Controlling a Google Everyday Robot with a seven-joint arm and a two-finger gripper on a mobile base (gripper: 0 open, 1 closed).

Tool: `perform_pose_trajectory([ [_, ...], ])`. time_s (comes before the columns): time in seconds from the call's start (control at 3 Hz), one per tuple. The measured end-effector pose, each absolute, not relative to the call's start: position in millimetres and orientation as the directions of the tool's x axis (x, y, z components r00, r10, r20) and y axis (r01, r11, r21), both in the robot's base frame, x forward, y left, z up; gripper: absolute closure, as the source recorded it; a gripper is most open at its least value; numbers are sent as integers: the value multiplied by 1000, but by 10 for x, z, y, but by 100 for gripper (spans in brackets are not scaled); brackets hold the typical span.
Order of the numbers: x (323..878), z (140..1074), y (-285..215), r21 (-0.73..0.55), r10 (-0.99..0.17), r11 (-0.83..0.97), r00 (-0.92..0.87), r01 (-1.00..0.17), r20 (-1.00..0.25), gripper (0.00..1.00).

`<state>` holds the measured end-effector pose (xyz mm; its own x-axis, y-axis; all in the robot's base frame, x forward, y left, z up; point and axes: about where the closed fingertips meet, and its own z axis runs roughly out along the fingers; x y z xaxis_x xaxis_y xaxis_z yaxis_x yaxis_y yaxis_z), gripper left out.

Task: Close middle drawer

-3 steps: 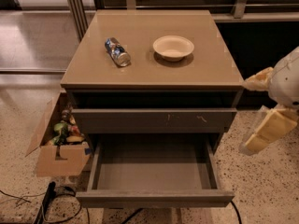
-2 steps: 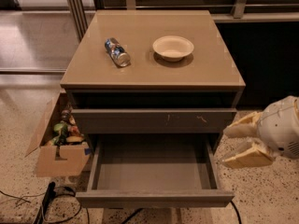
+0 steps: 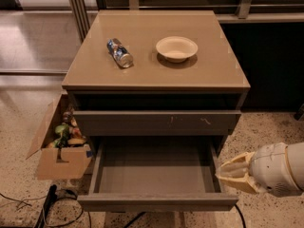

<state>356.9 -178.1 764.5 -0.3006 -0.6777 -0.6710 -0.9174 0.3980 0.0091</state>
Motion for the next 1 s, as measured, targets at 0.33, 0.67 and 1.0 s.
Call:
perform_pose_trajectory([
  [0.33,3573,7566,-1780,21,-670,396,-304,-918,-677,100],
  [0.67,3573,7566,-1780,21,-670,396,-304,-918,-677,100],
  [1.0,3699,7076,-1645,102,-607,420,-363,-902,-707,100],
])
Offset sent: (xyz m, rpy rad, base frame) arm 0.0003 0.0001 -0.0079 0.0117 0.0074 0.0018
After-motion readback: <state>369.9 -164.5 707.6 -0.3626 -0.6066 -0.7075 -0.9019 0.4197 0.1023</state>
